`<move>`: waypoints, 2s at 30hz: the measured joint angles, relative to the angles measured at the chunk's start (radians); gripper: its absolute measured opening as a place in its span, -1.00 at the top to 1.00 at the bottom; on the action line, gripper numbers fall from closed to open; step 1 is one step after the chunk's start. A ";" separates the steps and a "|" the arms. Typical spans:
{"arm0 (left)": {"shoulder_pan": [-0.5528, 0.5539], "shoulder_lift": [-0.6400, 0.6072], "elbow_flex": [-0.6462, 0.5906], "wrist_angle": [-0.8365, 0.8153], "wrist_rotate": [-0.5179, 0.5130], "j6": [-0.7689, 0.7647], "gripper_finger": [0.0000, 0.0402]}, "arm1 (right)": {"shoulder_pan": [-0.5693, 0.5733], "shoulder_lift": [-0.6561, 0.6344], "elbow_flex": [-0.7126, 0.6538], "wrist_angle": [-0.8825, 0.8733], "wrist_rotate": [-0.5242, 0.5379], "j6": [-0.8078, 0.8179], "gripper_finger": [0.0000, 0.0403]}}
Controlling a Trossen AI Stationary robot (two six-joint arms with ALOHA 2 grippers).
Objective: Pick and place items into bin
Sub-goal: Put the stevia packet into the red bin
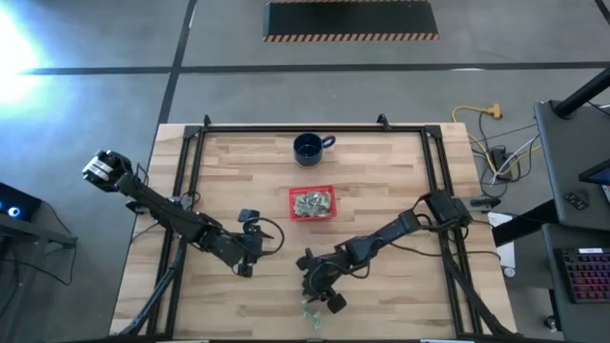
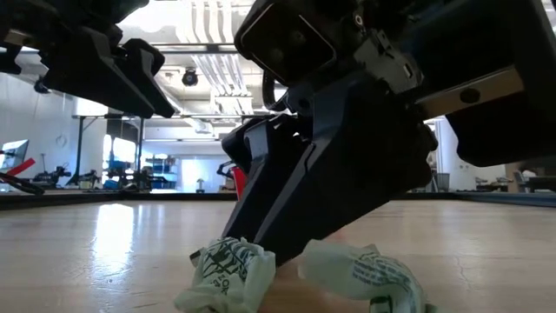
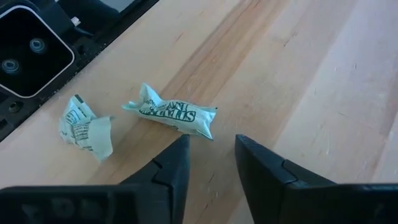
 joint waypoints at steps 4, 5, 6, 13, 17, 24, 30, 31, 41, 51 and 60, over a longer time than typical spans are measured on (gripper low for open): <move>0.000 0.000 0.000 0.000 0.000 0.000 0.17 | 0.004 0.000 0.007 0.000 0.000 -0.005 0.34; 0.001 0.000 0.000 0.000 0.000 0.000 0.17 | 0.005 0.000 0.009 0.000 0.000 -0.005 0.34; 0.001 0.000 0.000 0.000 0.000 0.000 0.17 | 0.007 0.000 0.011 0.000 0.000 -0.006 0.33; 0.001 0.000 0.000 0.000 0.000 -0.001 0.17 | 0.017 -0.001 0.024 -0.023 0.000 -0.027 0.38; 0.000 0.000 0.000 0.000 0.000 -0.002 0.17 | 0.021 -0.001 0.024 -0.022 0.000 -0.034 0.45; 0.000 0.000 -0.005 0.001 0.000 -0.004 0.17 | 0.021 -0.001 0.024 -0.022 0.000 -0.052 0.62; 0.000 0.000 -0.016 0.017 0.000 -0.004 0.17 | 0.021 -0.001 0.024 -0.021 0.006 -0.061 0.81; 0.000 0.000 -0.016 0.018 0.000 -0.004 0.17 | 0.021 -0.001 0.024 -0.021 0.008 -0.061 0.85; 0.000 0.000 -0.016 0.018 0.000 -0.004 0.17 | 0.021 -0.010 0.024 -0.037 0.058 -0.080 0.96; 0.000 0.001 -0.016 0.017 0.000 -0.003 0.17 | 0.021 -0.160 0.024 -0.240 0.345 -0.111 0.96; 0.000 0.001 -0.016 0.012 0.000 0.000 0.17 | -0.015 -0.352 0.007 -0.445 0.749 -0.121 0.96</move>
